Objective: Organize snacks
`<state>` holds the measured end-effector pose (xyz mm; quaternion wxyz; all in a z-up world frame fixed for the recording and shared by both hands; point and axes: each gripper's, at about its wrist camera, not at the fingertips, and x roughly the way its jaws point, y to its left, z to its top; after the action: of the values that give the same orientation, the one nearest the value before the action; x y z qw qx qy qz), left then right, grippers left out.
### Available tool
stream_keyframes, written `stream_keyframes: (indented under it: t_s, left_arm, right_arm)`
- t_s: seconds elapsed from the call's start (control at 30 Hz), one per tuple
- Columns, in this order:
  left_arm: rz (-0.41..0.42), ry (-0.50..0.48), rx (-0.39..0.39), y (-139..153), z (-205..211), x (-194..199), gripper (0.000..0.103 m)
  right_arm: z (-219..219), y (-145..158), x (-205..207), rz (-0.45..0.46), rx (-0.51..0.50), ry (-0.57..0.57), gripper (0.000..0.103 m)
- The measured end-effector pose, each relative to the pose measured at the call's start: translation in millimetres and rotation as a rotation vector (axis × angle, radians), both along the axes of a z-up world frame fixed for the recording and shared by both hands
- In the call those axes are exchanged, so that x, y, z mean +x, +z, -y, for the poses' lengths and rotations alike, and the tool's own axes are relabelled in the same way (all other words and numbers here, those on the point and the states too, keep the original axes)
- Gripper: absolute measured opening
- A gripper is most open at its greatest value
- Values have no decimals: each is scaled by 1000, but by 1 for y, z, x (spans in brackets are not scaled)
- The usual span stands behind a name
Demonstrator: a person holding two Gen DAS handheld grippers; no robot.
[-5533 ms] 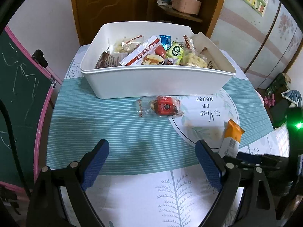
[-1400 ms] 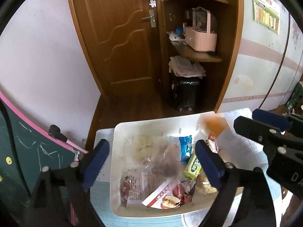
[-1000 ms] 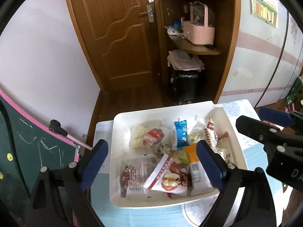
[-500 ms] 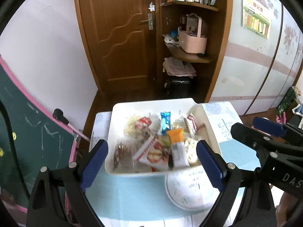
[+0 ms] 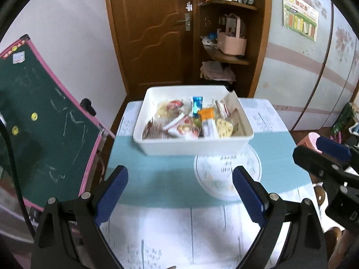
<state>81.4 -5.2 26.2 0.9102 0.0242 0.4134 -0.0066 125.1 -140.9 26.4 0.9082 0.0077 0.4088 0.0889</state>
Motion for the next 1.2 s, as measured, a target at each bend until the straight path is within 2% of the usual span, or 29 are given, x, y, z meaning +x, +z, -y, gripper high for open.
stream_keyframes:
  t_s: [0.23,0.4,0.6,1.2]
  left_arm:
    - [3,-4,-24,-3,-3,-53,94]
    - [12,-15,-17,0,0,-77,94]
    - [-23,-33,-30,-4,3,-87,94]
    - [-43,-14,-66,-5,-4,-85,94]
  right_arm:
    - [-1,-17,-65,-9,29,3,64]
    - [2,-19,-82,-19,54,-10,64]
    - [9,-17,-94,13,15,-38,66]
    - [11,-26,-96,-5,12,-36,68]
